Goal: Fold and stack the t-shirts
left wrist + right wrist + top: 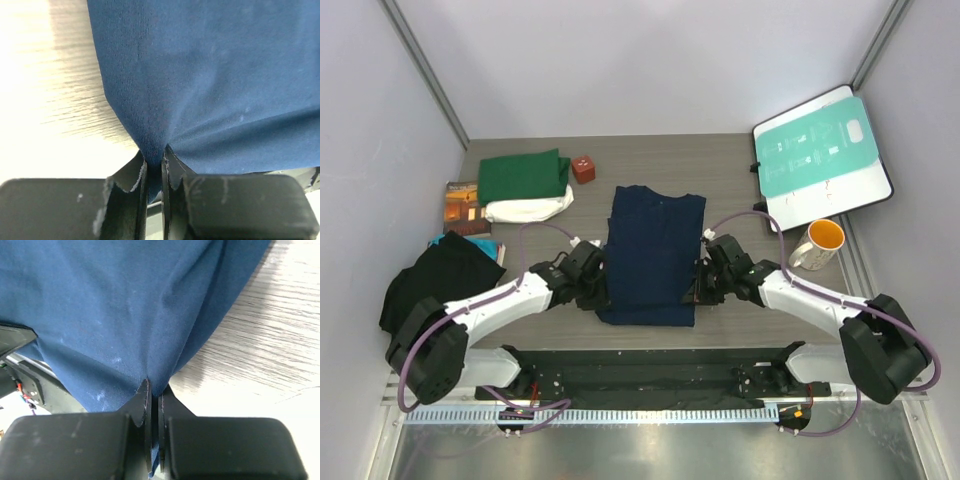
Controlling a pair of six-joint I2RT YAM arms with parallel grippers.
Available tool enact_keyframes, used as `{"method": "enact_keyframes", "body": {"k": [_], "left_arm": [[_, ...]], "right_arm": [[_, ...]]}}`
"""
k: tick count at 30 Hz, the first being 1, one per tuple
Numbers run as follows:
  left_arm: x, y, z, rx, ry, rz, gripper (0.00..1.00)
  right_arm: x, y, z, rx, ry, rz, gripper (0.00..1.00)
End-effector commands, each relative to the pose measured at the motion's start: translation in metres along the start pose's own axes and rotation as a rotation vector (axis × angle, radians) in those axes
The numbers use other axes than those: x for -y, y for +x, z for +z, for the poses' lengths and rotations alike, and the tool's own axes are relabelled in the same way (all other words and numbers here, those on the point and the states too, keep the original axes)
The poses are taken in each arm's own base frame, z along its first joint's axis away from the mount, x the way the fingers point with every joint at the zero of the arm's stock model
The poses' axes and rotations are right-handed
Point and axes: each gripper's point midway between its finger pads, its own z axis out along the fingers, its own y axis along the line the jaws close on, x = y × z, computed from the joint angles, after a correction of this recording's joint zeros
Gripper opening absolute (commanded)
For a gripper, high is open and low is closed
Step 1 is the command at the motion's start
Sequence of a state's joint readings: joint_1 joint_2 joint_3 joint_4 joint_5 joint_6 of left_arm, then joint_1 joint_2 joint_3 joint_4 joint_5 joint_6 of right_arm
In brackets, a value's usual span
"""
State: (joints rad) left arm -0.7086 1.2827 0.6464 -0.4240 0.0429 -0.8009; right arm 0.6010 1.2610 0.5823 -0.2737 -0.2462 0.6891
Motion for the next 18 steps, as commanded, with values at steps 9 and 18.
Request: {"method": "enact_keyframes", "body": {"k": [9, 18], "left_arm": [[0.008, -0.1, -0.051, 0.184, -0.107, 0.033, 0.13], [0.027, -0.177, -0.047, 0.19, -0.162, 0.058, 0.13]], "right_arm": [[-0.036, -0.053, -0.018, 0.085, -0.007, -0.054, 0.02], [-0.049, -0.112, -0.022, 0.168, 0.008, -0.069, 0.02]]}}
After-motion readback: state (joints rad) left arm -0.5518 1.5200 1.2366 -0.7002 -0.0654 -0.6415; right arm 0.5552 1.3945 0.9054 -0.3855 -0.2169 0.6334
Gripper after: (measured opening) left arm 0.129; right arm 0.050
